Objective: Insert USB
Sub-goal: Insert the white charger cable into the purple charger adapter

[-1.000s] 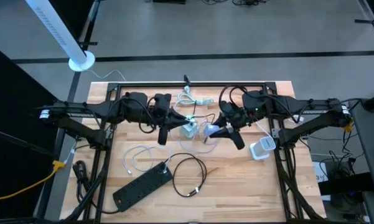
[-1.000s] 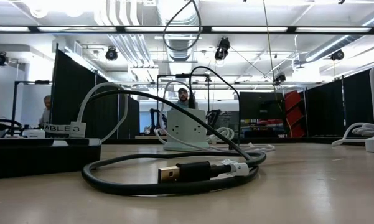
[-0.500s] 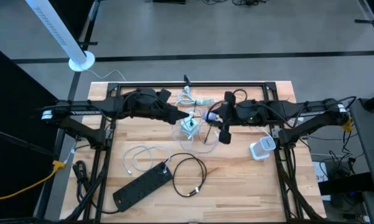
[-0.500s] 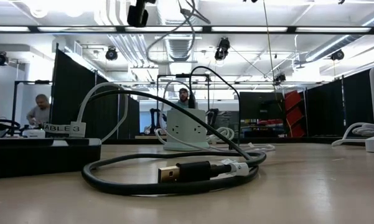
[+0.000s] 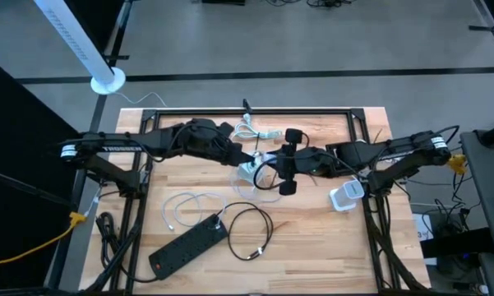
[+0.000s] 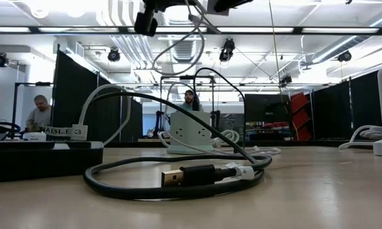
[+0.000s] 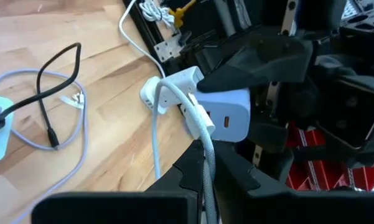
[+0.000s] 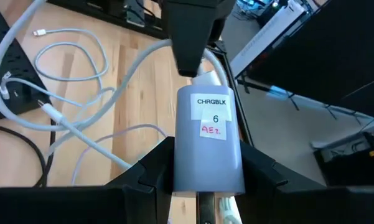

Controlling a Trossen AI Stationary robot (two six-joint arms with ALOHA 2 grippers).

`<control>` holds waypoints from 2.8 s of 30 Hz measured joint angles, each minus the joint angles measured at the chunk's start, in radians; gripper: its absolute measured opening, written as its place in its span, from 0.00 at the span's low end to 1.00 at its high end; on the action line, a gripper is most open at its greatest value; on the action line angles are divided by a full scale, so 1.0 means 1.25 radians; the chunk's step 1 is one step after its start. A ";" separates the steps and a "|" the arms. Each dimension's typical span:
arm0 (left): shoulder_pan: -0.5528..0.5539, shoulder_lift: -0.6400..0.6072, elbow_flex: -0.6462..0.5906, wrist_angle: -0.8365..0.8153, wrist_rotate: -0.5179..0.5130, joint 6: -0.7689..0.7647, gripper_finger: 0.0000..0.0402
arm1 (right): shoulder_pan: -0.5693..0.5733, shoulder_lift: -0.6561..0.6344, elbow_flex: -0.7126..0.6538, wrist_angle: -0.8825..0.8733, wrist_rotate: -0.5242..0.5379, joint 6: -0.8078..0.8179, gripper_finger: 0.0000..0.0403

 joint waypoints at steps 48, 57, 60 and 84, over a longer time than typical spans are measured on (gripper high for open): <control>-0.027 -0.087 -0.002 0.072 0.062 0.076 0.03 | 0.008 -0.043 0.000 0.128 0.014 -0.334 0.29; -0.031 -0.092 -0.002 0.073 0.083 0.087 0.03 | 0.009 -0.047 0.000 0.203 -0.038 -0.359 0.29; -0.031 -0.092 -0.001 0.072 0.083 0.087 0.03 | 0.009 -0.053 0.000 0.203 -0.038 -0.360 0.29; -0.038 -0.092 -0.001 0.090 0.082 0.082 0.03 | 0.022 -0.052 0.000 0.217 -0.040 -0.371 0.29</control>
